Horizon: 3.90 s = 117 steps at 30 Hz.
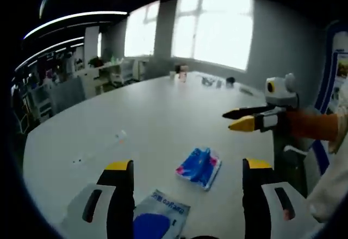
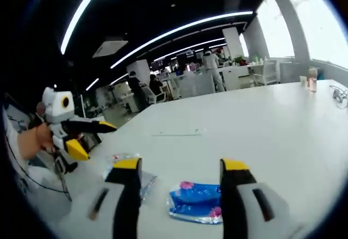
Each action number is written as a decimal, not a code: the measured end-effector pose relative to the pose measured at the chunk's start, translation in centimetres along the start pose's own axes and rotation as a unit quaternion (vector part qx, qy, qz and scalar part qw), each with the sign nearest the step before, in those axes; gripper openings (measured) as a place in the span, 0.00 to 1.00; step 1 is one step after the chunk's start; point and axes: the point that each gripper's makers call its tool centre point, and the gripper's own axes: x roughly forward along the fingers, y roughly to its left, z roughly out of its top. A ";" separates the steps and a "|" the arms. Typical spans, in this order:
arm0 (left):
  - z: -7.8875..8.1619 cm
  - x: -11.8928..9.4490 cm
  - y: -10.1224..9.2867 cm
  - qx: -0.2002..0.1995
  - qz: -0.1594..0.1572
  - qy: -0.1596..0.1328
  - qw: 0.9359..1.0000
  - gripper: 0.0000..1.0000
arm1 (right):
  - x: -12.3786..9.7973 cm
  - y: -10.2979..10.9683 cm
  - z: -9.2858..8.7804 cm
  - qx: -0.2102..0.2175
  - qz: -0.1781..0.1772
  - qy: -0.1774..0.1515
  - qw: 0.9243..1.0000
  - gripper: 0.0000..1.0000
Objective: Arrange the tabletop items into an orderly group along one side of the table until the central work area is clear of visible clutter.
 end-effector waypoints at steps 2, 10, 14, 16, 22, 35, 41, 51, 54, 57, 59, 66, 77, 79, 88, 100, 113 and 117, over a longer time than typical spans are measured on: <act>-0.3 -0.7 0.0 0.002 0.004 0.004 1.000 0.79 | 0.0 0.6 0.2 -0.009 0.004 0.001 1.000 0.57; -1.3 -3.6 0.7 -0.001 0.016 0.006 1.000 0.80 | 0.5 3.1 1.2 -0.024 0.025 -0.002 0.999 0.60; -1.5 -5.3 1.4 -0.006 0.029 0.000 1.000 0.80 | 1.2 4.5 1.4 -0.029 0.037 0.002 0.999 0.61; -1.7 -5.9 1.6 -0.008 0.032 0.001 0.999 0.80 | 1.6 5.2 1.5 -0.031 0.042 0.002 0.999 0.62; -2.7 -8.3 2.6 -0.011 0.046 0.002 0.999 0.79 | 2.5 7.3 1.6 -0.037 0.059 0.005 0.998 0.62; -5.4 -13.1 4.5 -0.029 0.078 0.008 0.997 0.78 | 4.6 11.9 0.8 -0.058 0.099 0.029 0.993 0.60; -6.8 -15.3 5.1 -0.039 0.089 0.009 0.995 0.77 | 5.6 14.4 0.1 -0.070 0.127 0.039 0.989 0.59; -9.1 -17.8 5.7 -0.056 0.101 0.012 0.993 0.77 | 7.6 18.7 -2.2 -0.094 0.181 0.082 0.976 0.59; -10.0 -18.5 6.1 -0.061 0.107 0.017 0.992 0.76 | 8.1 19.8 -2.9 -0.101 0.197 0.095 0.970 0.57; -10.5 -19.2 6.2 -0.068 0.111 0.015 0.991 0.76 | 8.8 20.5 -3.7 -0.108 0.212 0.108 0.965 0.57; -11.0 -19.6 6.3 -0.071 0.115 0.016 0.991 0.76 | 9.2 21.1 -4.3 -0.112 0.222 0.119 0.961 0.57; -12.2 -20.7 6.9 -0.087 0.127 0.013 0.988 0.76 | 10.6 22.4 -5.4 -0.126 0.243 0.139 0.952 0.57; -14.1 -21.8 8.1 -0.108 0.144 0.016 0.984 0.76 | 12.0 23.6 -8.3 -0.149 0.276 0.186 0.931 0.56; -14.4 -21.9 8.1 -0.111 0.145 0.016 0.983 0.76 | 12.1 23.8 -8.7 -0.154 0.285 0.195 0.926 0.55; -15.6 -22.4 8.2 -0.123 0.150 0.017 0.981 0.74 | 13.1 24.4 -11.8 -0.188 0.330 0.261 0.887 0.50; -16.6 -22.6 8.6 -0.134 0.156 0.017 0.978 0.73 | 13.9 24.7 -15.4 -0.202 0.372 0.329 0.844 0.37; -17.3 -22.5 9.0 -0.138 0.159 0.018 0.977 0.70 | 13.7 24.6 -17.3 -0.180 0.401 0.377 0.815 0.23; -17.5 -22.5 9.1 -0.140 0.159 0.019 0.977 0.70 | 13.7 24.7 -17.6 -0.176 0.407 0.382 0.811 0.21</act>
